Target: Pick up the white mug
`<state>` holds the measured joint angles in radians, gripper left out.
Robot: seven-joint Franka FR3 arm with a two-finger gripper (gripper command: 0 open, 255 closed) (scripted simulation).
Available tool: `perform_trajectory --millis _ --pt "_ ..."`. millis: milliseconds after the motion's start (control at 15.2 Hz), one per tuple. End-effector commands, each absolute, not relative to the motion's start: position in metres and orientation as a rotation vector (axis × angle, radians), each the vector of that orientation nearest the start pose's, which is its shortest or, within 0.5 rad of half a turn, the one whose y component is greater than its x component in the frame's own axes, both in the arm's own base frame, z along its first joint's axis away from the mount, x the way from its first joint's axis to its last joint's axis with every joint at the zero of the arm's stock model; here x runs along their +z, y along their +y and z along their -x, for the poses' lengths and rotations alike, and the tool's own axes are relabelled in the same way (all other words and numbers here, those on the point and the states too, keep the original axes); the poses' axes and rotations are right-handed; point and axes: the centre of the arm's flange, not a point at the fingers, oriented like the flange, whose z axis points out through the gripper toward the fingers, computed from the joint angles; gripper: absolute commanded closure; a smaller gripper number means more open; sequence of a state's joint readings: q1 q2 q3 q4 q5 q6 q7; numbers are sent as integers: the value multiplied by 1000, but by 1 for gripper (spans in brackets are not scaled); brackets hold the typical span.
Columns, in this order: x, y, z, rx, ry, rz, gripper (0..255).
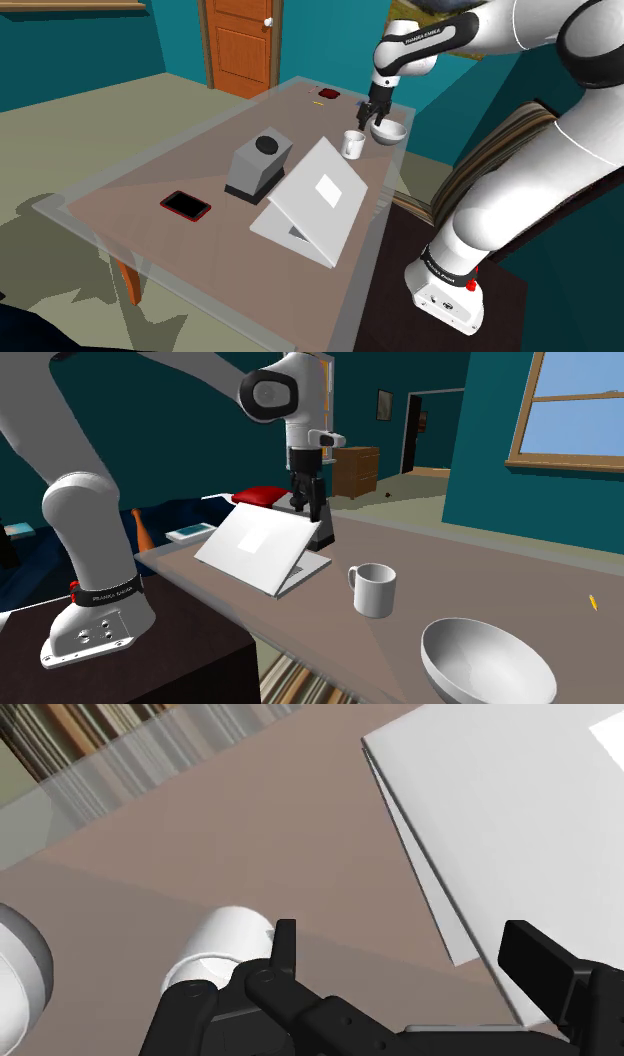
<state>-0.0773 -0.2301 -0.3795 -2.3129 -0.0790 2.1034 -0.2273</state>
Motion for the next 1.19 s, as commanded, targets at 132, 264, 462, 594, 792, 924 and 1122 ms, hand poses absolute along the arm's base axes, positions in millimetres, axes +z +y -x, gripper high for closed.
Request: perform_trajectory --millis 132,264,462,594,792,924,1122 --pt "400 -257 -445 -23 291 3118 0" --pt "387 -277 -456 -26 295 3118 0" --pt "368 -307 -473 -29 302 3119 0" --pt "354 -327 -484 -32 307 3119 0" --pt "335 -357 -500 -35 314 3119 0" --pt "322 -377 -511 -37 318 3119 0" --pt "307 -399 -523 -40 324 3120 0"
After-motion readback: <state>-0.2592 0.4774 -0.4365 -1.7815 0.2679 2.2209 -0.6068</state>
